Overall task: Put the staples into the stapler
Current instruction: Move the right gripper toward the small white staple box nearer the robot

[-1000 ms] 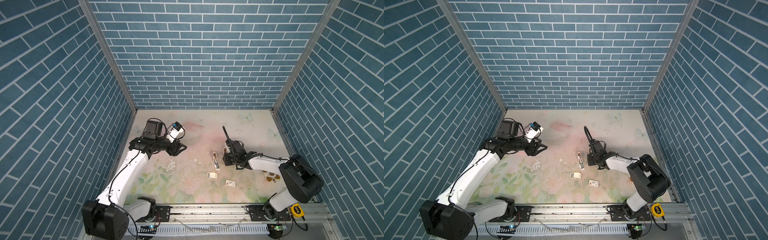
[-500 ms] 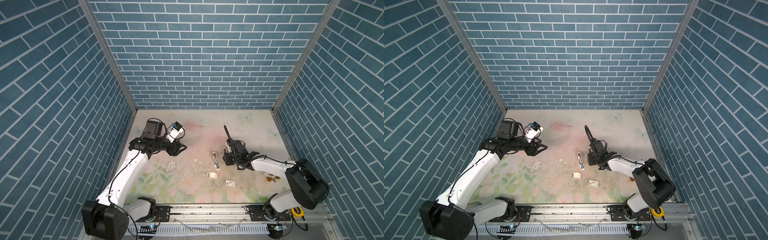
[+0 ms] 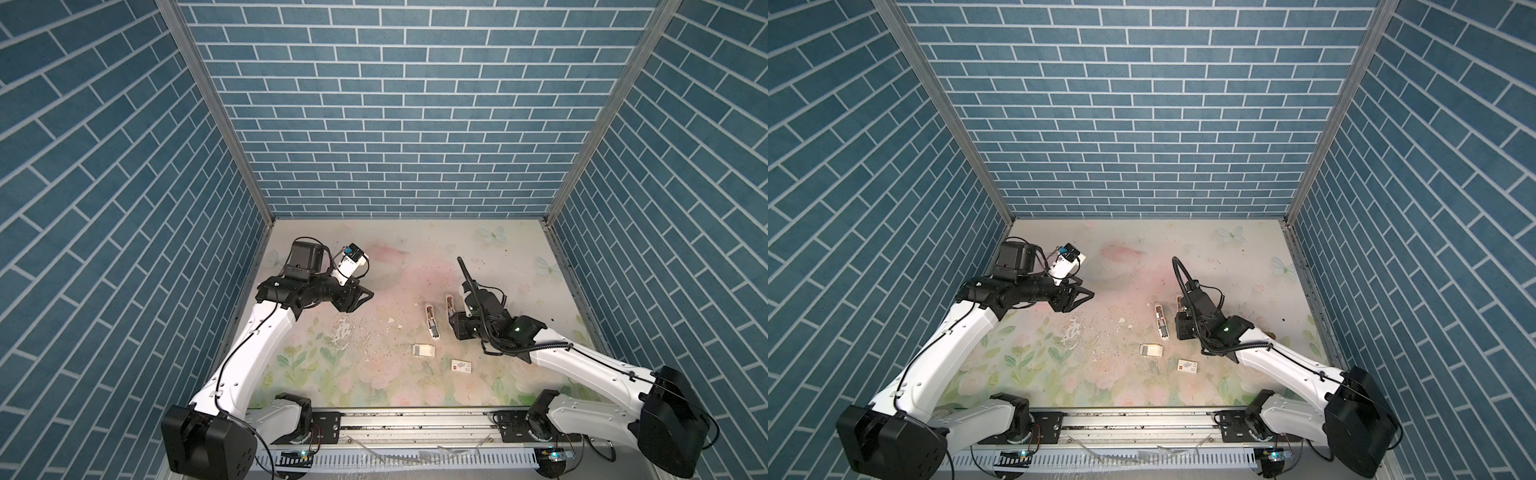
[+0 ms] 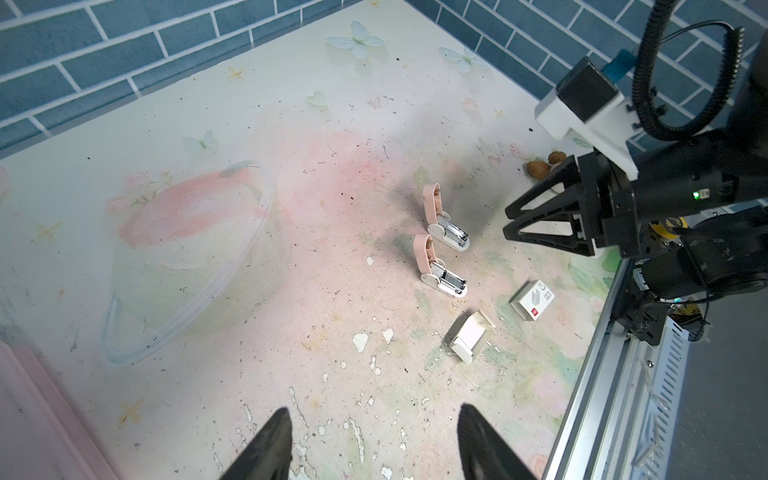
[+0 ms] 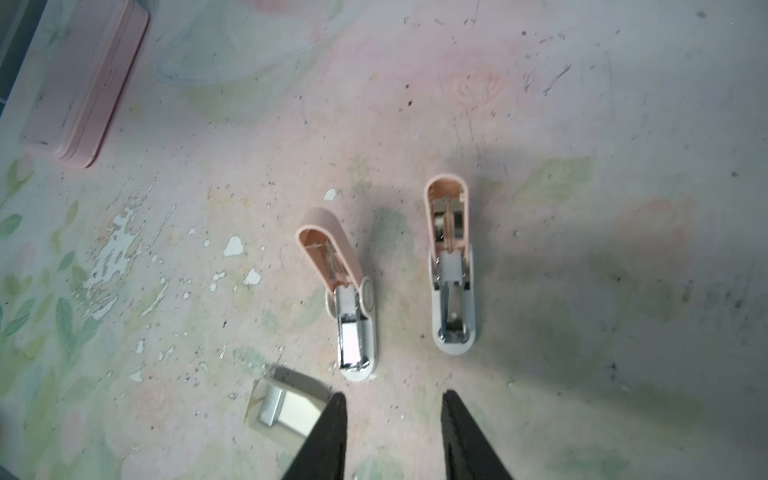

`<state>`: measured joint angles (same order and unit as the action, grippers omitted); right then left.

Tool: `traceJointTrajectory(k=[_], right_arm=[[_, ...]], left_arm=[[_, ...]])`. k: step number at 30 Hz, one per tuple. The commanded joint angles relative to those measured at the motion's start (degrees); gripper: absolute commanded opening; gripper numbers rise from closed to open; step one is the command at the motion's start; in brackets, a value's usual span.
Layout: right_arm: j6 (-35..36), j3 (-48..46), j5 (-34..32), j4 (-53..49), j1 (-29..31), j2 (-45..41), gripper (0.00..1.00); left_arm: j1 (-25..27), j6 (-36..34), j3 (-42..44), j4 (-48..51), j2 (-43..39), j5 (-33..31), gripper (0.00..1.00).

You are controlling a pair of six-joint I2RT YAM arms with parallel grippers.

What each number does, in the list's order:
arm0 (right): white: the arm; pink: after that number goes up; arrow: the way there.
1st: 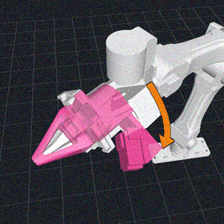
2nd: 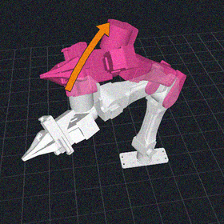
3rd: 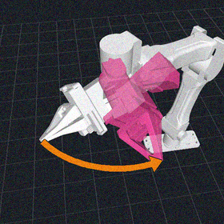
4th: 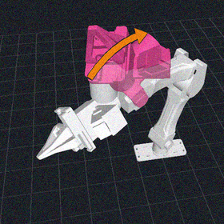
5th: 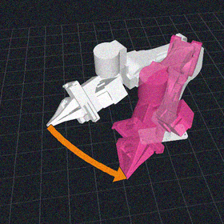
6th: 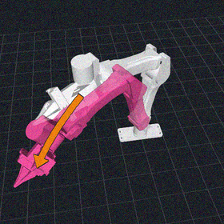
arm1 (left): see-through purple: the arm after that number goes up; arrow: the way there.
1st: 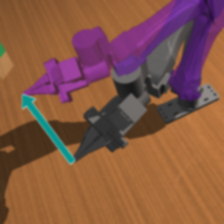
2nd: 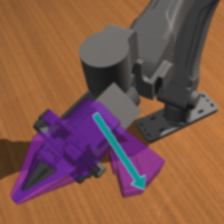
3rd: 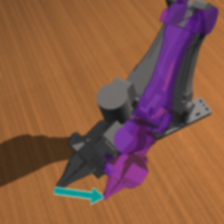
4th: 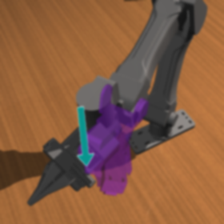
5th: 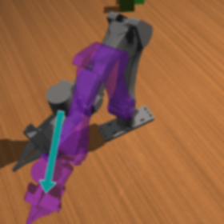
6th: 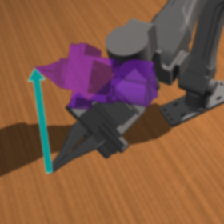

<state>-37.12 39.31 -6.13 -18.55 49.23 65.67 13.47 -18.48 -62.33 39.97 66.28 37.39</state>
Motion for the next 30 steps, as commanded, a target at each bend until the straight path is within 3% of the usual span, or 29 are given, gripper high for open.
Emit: traceJointTrajectory(k=[1, 6, 13, 30], right_arm=[[-11.09, 2.79, -4.71, -6.01, 4.6, 0.48, 0.37], [-19.1, 3.82, -6.21, -3.21, 11.69, 4.9, 0.31], [-23.4, 12.6, -8.1, -6.28, 16.87, 18.15, 0.29], [-28.5, 14.26, -7.81, -4.54, 18.1, 26.0, 0.29]], left_arm=[[-0.34, -0.15, -0.99, -0.02, 0.63, 0.74, 0.65], [-0.38, -0.46, -2.39, 1.09, 1.04, 1.61, 0.65], [-0.4, -0.65, -2.54, 2.11, 0.29, 2.82, 0.65], [-0.43, 1.09, -1.31, 0.74, -0.84, 4.44, 0.66]])
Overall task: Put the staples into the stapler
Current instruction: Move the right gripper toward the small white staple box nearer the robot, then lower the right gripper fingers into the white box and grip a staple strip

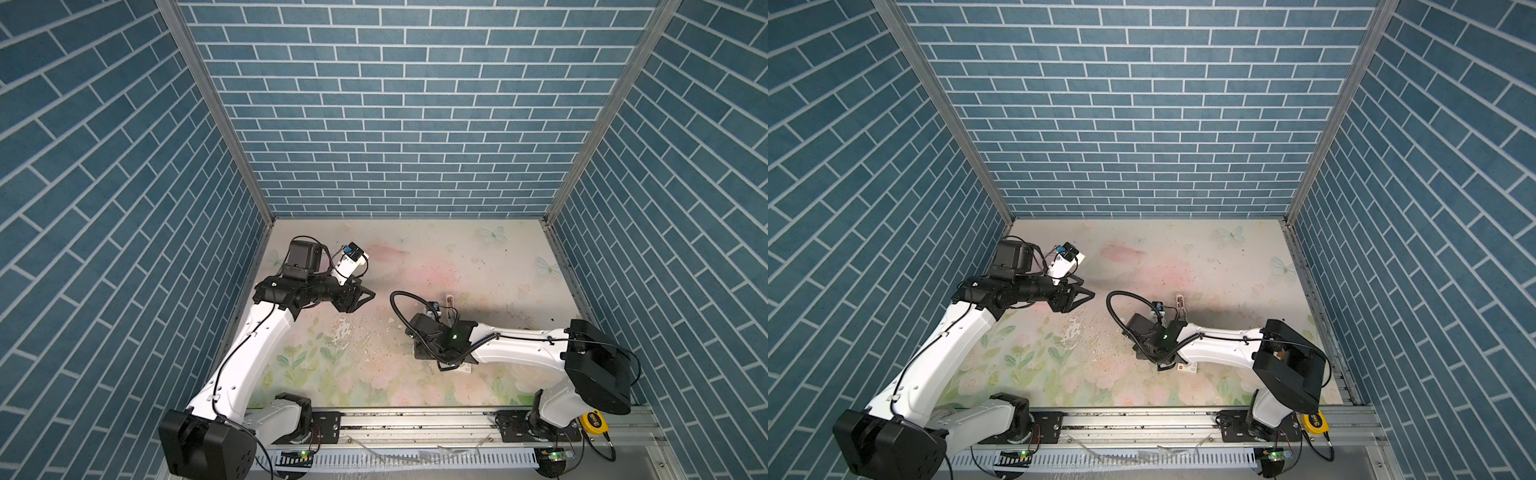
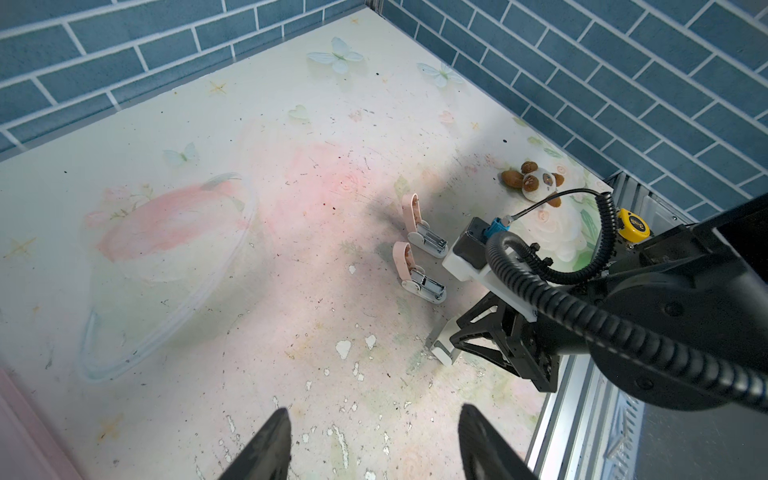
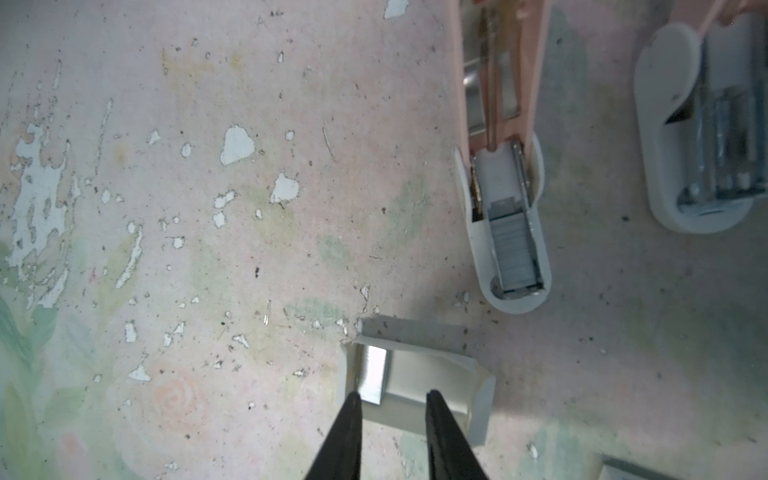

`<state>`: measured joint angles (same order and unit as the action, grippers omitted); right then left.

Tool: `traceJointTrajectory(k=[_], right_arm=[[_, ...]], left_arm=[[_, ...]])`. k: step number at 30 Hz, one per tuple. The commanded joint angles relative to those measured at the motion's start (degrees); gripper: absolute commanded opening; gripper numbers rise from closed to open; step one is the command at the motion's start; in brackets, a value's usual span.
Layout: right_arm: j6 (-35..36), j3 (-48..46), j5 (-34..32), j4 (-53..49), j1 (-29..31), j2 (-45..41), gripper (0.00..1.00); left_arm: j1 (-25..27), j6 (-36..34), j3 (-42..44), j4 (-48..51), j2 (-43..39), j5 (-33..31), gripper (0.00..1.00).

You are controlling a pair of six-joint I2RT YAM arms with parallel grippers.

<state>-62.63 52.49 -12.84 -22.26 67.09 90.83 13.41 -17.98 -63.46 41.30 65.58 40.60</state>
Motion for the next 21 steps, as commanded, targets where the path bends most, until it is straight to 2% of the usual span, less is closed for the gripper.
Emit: traceJointTrajectory(k=[1, 21], right_arm=[[-3.02, 1.05, -0.71, -0.25, 0.26, 1.21, 0.29], [-3.1, 2.29, 0.62, 1.28, 0.25, 6.05, 0.29]], left_arm=[[-0.4, 0.87, -0.09, -0.84, -0.09, 1.44, 0.66], [-0.4, 1.2, 0.62, -1.66, 0.01, 1.5, 0.66]])
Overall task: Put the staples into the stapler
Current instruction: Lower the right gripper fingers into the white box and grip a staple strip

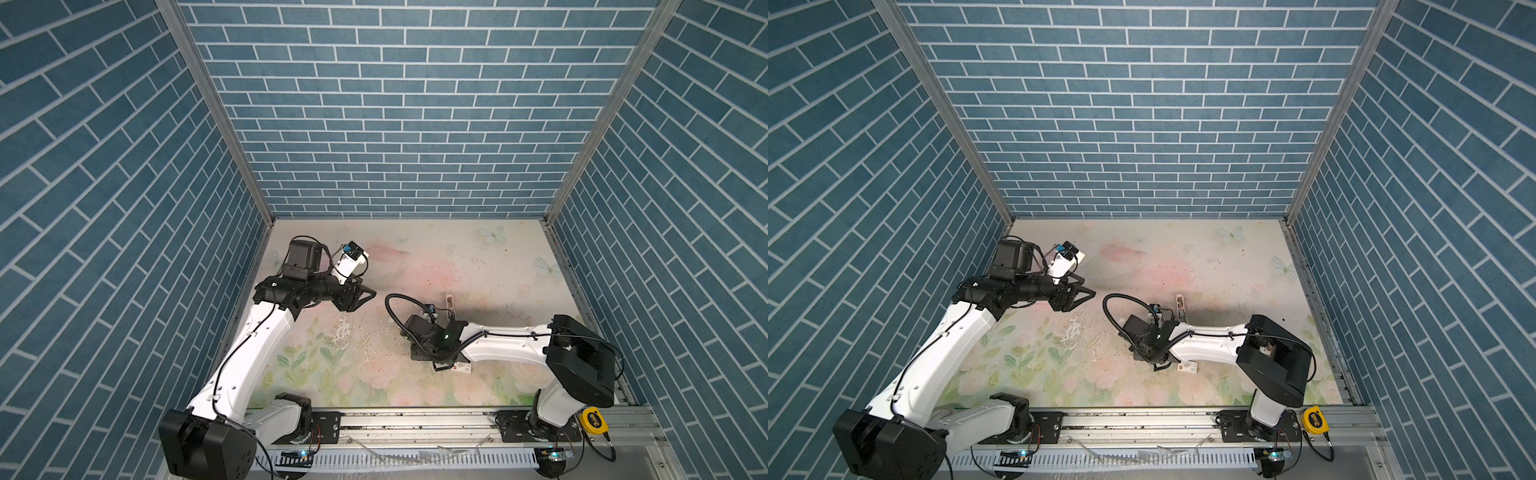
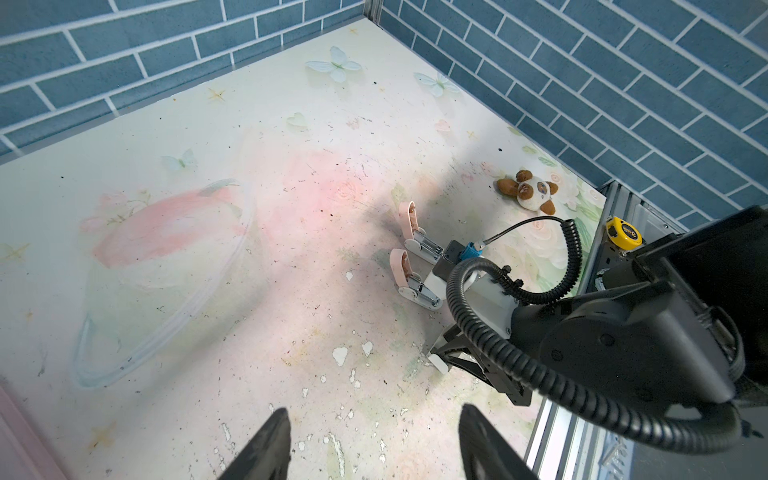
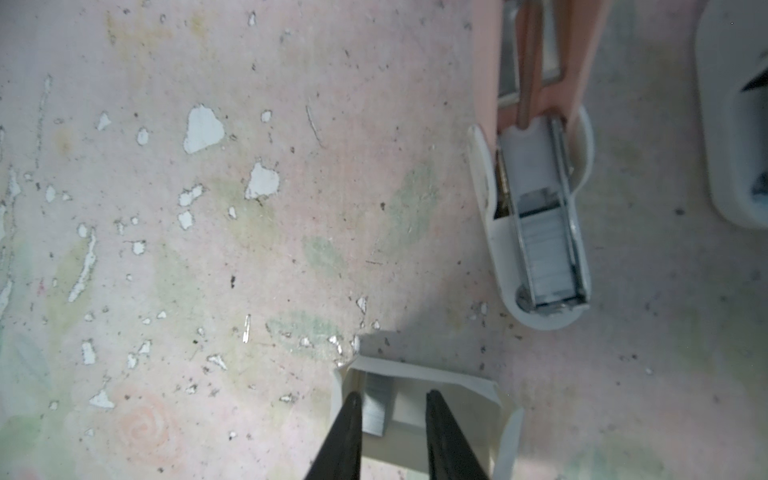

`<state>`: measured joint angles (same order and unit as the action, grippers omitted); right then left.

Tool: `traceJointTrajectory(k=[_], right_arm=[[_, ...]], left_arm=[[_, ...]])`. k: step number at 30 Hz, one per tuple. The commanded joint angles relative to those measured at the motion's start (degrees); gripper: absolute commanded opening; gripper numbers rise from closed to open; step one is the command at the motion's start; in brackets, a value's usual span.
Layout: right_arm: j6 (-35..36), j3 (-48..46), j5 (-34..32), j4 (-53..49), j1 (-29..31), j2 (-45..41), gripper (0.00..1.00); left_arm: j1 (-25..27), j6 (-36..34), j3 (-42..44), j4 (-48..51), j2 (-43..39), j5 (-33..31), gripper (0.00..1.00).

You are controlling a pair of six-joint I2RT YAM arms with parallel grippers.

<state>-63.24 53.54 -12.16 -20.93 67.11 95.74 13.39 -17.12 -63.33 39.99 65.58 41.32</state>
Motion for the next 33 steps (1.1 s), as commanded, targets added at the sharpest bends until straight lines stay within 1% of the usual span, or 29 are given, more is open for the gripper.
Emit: traceJointTrajectory(k=[1, 33], right_arm=[[-2.48, 1.39, -0.14, -0.01, 0.23, 1.28, 0.29], [-1.17, 0.85, 2.41, 4.09, 0.2, 4.01, 0.32]], left_arm=[[-0.39, 0.31, 0.47, -0.36, -0.09, 0.73, 0.66], [-0.91, 0.26, 1.41, -0.26, -1.55, 0.63, 0.66]])
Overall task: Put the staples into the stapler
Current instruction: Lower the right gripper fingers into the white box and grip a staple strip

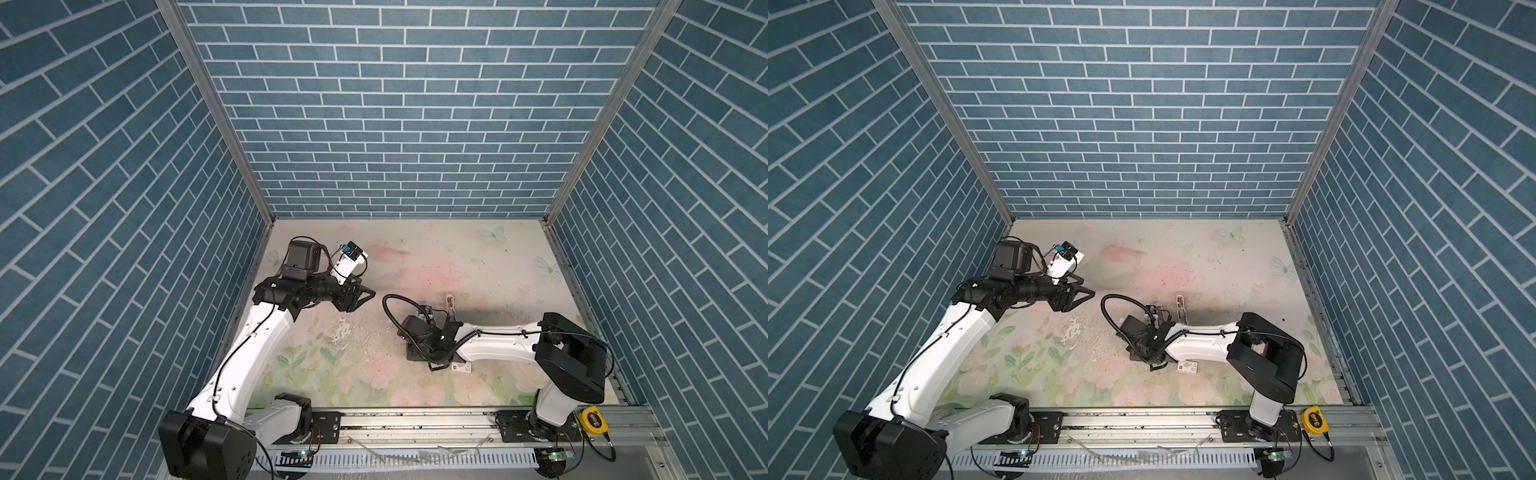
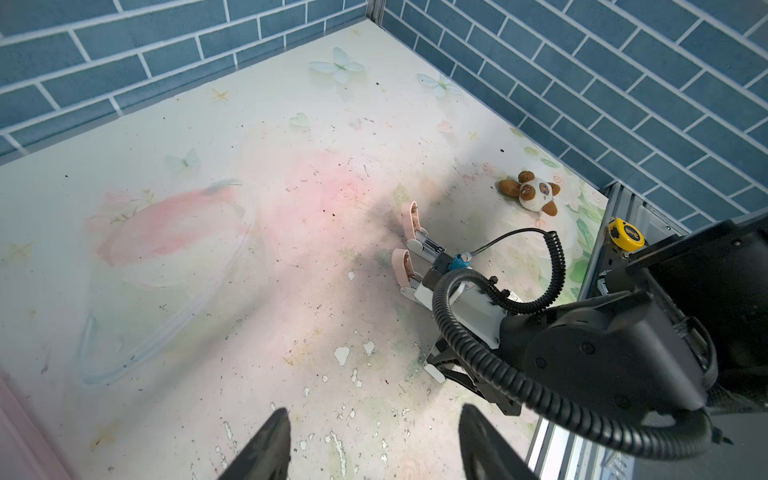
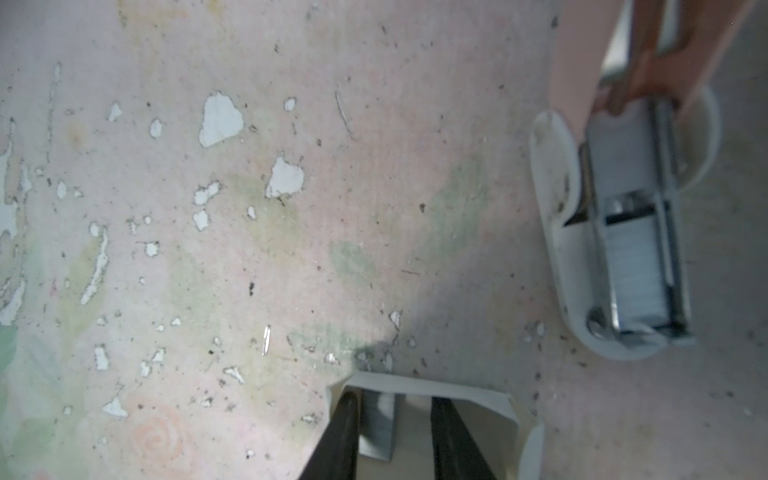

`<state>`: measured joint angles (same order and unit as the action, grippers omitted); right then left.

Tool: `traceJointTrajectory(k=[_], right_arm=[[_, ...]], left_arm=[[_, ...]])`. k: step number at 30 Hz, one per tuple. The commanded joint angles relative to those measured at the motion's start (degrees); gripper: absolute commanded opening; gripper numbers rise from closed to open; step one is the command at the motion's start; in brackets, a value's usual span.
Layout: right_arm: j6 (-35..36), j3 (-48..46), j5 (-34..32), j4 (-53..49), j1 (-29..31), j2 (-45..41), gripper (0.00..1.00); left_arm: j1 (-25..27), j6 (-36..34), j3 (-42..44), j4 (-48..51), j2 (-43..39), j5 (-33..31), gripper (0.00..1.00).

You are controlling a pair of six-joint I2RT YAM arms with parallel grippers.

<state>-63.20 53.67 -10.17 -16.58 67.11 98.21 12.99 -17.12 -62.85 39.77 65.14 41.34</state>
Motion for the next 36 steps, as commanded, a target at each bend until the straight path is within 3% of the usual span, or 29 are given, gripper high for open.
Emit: traceJointTrajectory(k=[1, 36], right_arm=[[-1.1, 0.61, 0.58, 0.01, 0.17, 1.62, 0.32], [0.04, 5.58, -3.18, -9.29, 0.15, 4.97, 0.26]], left_arm=[[-0.56, 0.25, 0.97, -0.09, -1.16, 0.62, 0.66], [-1.5, 0.42, 1.15, 0.05, -1.54, 0.76, 0.66]])
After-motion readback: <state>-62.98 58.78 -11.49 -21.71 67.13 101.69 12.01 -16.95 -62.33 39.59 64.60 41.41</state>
